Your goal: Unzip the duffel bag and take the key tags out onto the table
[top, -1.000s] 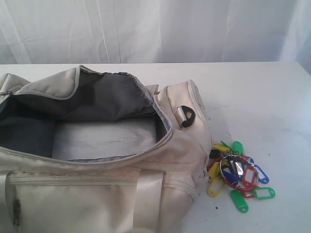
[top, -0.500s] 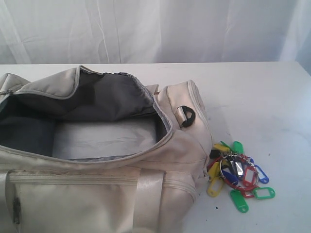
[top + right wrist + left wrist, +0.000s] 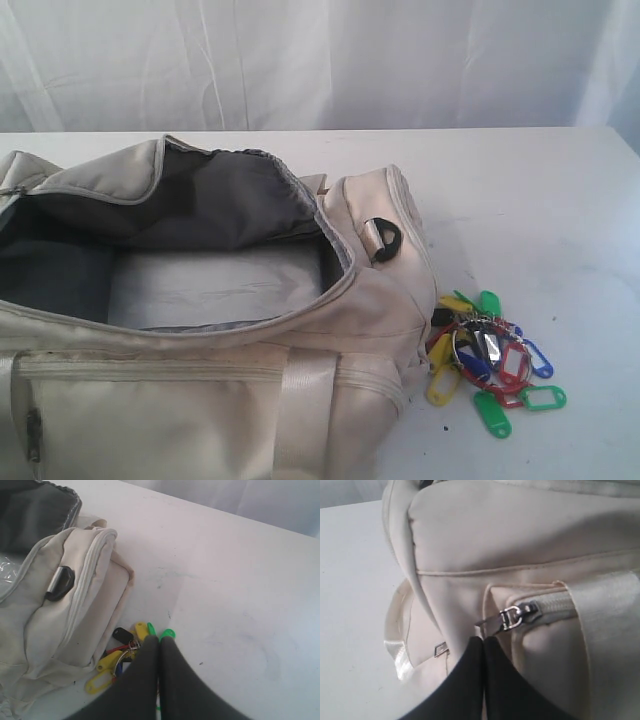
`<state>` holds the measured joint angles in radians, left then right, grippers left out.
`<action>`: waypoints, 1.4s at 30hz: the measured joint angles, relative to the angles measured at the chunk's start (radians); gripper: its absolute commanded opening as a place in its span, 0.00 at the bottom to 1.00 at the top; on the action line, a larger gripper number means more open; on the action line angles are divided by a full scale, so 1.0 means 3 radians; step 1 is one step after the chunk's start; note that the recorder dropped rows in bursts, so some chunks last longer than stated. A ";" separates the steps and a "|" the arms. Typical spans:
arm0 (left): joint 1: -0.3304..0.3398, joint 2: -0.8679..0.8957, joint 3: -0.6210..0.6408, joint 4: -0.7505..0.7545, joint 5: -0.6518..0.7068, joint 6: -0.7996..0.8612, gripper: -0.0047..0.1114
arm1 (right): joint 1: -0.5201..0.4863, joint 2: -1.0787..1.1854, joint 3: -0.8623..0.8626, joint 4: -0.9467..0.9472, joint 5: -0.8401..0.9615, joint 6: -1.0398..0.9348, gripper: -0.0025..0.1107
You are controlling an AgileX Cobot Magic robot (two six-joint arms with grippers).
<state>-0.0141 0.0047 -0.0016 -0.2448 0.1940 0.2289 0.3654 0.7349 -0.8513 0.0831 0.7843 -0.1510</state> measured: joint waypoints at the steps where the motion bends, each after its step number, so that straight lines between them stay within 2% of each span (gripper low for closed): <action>1: 0.0036 0.0000 0.0000 0.0000 0.0000 0.0000 0.04 | 0.0000 0.0000 0.0000 0.0000 0.0000 0.0000 0.02; 6: 0.0154 0.0000 0.0000 0.0193 0.0000 0.0000 0.04 | 0.0000 0.0000 0.0000 0.0000 0.0000 0.0000 0.02; 13: 0.0160 0.0000 0.0000 0.1235 0.0000 0.0006 0.04 | 0.0000 0.0000 0.0000 0.0000 0.0000 0.0000 0.02; 16: 0.0160 0.0000 0.0000 0.1372 0.0013 0.0013 0.04 | 0.0000 0.0000 0.0000 0.0000 0.0000 0.0000 0.02; 19: 0.0160 0.0000 0.0000 0.1328 0.0013 -0.0119 0.04 | 0.0000 0.0000 0.0000 0.0000 0.0000 0.0000 0.02; 24: 0.0160 0.0000 0.0000 0.0986 0.0013 -0.0997 0.04 | 0.0000 0.0000 0.0000 0.0000 0.0000 0.0000 0.02; 26: 0.0160 0.0000 0.0000 0.0952 0.0013 -0.1145 0.04 | 0.0000 0.0000 0.0000 0.0000 0.0000 0.0000 0.02; 42: 0.0160 0.0000 0.0000 0.0909 0.0013 -0.1230 0.04 | 0.0000 0.0000 0.0000 0.0000 0.0000 0.0000 0.02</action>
<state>0.0340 0.0047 -0.0016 0.0278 0.1979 -0.1401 0.3654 0.7349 -0.8513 0.0831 0.7843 -0.1510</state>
